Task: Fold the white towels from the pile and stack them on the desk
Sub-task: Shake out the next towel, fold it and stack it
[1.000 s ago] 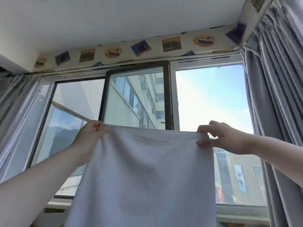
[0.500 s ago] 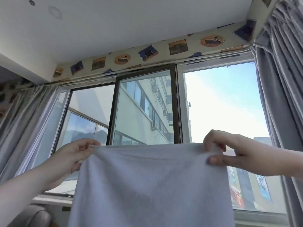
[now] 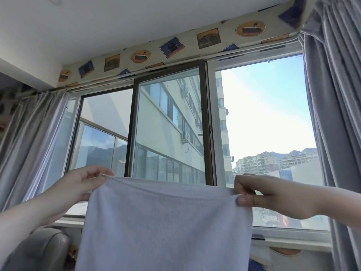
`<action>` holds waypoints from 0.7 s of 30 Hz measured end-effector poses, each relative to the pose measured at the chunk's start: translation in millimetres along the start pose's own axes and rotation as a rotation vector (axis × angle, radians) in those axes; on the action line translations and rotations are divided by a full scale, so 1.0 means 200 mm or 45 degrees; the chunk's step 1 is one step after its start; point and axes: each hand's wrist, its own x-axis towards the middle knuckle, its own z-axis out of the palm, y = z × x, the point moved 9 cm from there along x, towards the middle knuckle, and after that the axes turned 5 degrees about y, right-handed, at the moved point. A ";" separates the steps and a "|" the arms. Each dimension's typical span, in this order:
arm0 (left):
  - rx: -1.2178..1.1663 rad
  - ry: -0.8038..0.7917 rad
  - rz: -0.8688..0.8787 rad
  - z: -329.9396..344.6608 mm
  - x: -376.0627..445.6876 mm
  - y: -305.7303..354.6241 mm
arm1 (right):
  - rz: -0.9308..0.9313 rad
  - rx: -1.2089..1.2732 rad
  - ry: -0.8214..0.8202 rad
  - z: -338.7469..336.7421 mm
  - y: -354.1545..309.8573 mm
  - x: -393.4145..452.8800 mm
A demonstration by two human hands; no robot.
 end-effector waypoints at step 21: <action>0.164 0.010 -0.116 0.09 -0.09 0.00 | -0.132 -0.311 0.185 -0.11 0.09 0.02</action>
